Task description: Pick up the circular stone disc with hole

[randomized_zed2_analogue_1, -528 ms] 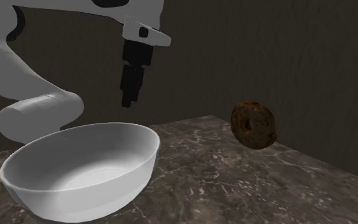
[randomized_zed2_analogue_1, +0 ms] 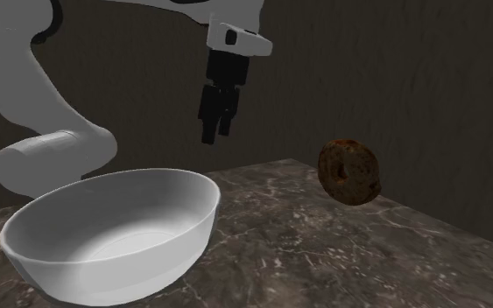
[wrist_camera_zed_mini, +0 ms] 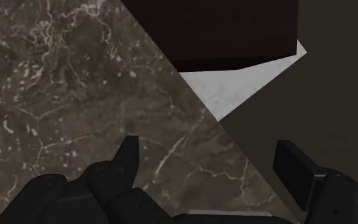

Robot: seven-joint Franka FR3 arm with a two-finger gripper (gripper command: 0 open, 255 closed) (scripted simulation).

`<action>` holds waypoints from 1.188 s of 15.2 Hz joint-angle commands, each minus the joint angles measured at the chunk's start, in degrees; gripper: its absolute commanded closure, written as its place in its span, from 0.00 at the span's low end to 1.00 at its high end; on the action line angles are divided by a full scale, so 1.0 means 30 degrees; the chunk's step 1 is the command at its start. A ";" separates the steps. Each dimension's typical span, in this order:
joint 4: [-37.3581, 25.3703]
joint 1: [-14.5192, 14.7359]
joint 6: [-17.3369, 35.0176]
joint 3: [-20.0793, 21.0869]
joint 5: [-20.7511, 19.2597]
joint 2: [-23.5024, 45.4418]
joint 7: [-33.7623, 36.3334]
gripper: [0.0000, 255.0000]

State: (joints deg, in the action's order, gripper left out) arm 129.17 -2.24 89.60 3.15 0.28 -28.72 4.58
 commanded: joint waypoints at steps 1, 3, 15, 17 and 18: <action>-0.1400 -0.0350 0.0302 0.0130 0.0460 0.1581 0.1529 0.00; -0.2770 -0.0698 0.0482 0.0115 0.0802 0.2978 0.2855 0.00; -1.1558 -0.2485 0.0493 -0.1061 0.2612 1.0452 1.0006 0.00; -1.3082 -0.2794 0.0353 -0.1385 0.2955 1.1576 1.1078 0.00; -1.3848 -0.2958 0.0272 -0.1553 0.3136 1.2128 1.1605 0.00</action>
State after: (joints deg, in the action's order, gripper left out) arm 89.89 -10.64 90.84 -1.01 9.12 6.27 37.56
